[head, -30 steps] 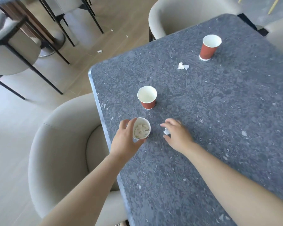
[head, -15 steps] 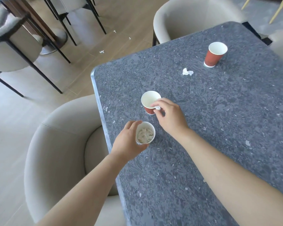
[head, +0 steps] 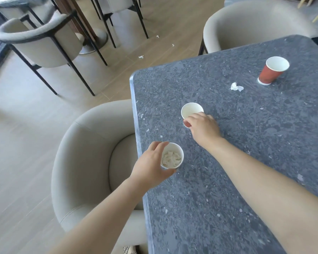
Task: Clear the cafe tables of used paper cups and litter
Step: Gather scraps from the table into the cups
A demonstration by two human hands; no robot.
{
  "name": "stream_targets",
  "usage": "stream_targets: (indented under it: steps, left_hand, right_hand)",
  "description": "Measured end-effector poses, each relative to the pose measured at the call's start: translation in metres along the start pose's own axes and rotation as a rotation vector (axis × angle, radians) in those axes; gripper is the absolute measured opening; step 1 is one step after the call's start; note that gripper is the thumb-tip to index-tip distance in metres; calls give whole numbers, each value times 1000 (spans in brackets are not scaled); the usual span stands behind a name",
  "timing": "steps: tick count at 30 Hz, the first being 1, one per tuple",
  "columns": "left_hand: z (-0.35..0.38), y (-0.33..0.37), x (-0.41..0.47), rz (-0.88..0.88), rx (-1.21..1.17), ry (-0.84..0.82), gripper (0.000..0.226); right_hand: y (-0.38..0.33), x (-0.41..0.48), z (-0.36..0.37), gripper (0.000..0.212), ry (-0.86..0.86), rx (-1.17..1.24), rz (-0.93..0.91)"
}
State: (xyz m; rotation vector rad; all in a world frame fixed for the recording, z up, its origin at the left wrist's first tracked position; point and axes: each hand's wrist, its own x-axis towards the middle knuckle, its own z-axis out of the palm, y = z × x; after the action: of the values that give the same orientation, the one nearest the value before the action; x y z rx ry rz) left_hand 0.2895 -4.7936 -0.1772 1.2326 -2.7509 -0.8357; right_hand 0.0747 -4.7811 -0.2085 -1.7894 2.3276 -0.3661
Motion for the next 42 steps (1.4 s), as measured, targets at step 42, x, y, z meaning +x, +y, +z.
stream_targets:
  steps: [42]
  left_hand:
    - [-200, -366, -449, -490, -163, 561, 5]
  right_hand:
    - [-615, -131, 94, 21, -31, 626, -713]
